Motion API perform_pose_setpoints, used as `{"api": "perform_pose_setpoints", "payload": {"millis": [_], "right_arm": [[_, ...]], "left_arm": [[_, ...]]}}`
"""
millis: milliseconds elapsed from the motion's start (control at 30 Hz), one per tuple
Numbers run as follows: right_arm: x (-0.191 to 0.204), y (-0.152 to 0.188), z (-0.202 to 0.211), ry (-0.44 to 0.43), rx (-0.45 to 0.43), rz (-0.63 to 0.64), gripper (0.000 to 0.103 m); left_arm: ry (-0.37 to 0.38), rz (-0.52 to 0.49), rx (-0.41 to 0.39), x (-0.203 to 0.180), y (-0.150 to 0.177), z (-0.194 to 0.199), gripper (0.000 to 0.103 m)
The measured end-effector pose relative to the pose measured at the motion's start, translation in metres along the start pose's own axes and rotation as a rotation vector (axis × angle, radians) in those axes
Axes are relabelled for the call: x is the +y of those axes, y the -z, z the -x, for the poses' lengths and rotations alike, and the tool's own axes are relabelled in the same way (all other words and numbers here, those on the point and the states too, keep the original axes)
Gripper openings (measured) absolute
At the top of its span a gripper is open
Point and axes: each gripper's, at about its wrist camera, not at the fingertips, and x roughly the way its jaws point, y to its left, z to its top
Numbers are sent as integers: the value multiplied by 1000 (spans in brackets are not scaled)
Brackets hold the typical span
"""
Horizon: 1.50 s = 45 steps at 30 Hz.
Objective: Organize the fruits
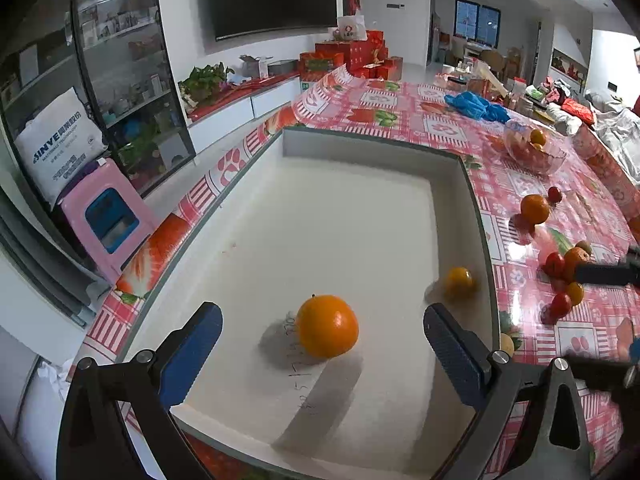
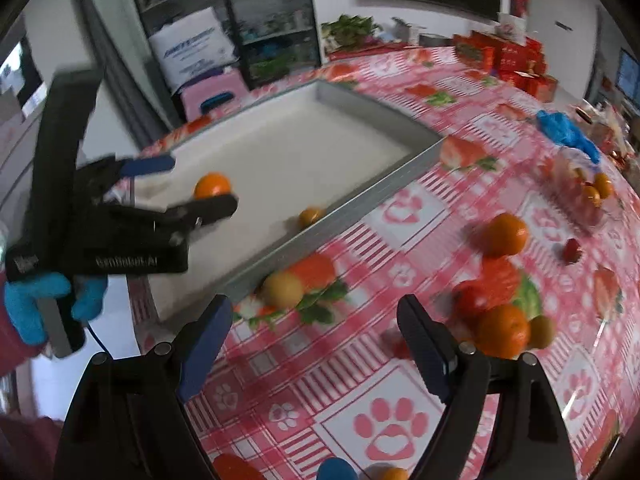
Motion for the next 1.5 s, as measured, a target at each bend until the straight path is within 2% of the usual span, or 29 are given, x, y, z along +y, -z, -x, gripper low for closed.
{"api": "perform_pose_setpoints", "payload": {"millis": [133,400,433,467,533,700,833,933,1033,1233,1400,1500], "right_arm": [[10,1,-20,-14,29,45,85],[22,-3,-43,-9,49,164,58],[23,-3,-43,-9,43,176,51],[23,-3,-42,-18,39,179,40],[22,-4,-41,-44,34,164,30],[5,-5,-23,-62,-14,58,30],[-18,-1,5,-23,-67,-35,30],[-44,11,32,31,-108,-133,30],[-76,34,57,144,-129,-249,30],[-123,83,78,287,-107,-430,30],[-134,113,80,354,-75,-490,30],[-135,121,81,382,-67,-498,30]], "left_arm": [[-17,-9,14,-1,2,2,101],[-40,-12,49,4,5,3,101],[-40,-8,55,5,5,3,101],[-41,-4,58,6,5,3,101],[-44,-2,62,6,6,4,101],[-52,-17,57,0,5,9,101],[-41,-41,23,-15,2,21,101],[-11,-71,-2,-29,1,31,101],[41,-116,-27,-51,2,43,101],[197,-259,2,-121,19,52,101],[268,-334,46,-170,38,50,101],[255,-351,59,-194,46,45,101]]}}
